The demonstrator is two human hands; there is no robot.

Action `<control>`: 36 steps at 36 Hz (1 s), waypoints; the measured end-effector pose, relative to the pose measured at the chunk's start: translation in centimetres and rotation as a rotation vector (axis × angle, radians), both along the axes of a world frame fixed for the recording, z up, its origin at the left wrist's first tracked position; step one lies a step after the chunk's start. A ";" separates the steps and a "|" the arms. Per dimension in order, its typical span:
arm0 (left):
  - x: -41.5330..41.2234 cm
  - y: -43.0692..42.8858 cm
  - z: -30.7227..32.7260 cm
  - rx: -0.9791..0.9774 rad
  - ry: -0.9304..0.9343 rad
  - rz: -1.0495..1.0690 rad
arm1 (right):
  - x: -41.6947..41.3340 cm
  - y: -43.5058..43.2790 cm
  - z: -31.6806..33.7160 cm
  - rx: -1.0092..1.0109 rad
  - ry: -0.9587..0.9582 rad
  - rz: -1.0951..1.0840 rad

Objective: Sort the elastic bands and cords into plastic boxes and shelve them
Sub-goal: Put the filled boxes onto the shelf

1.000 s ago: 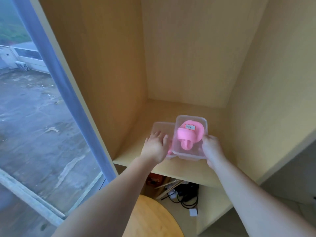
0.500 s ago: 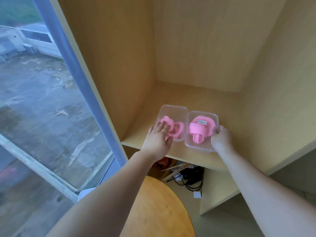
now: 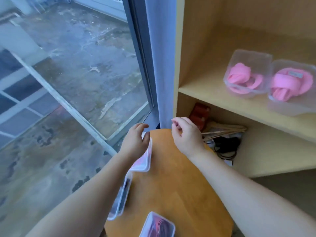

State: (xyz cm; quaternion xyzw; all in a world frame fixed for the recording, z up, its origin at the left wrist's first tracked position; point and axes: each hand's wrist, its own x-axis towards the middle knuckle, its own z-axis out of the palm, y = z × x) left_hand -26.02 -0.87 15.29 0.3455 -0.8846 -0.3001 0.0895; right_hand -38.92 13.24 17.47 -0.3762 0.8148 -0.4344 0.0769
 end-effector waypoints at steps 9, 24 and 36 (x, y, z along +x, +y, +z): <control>6.8 -5.5 -10.1 0.023 -0.238 0.112 | 6.2 -6.6 -13.2 0.554 -0.337 0.121; 6.1 -8.8 -16.1 0.374 -0.218 0.058 | 9.5 -8.9 -20.7 0.274 -0.799 -0.066; 1.9 -2.3 -4.5 0.265 -0.123 -0.004 | 6.8 -2.7 -9.7 0.092 -0.721 -0.207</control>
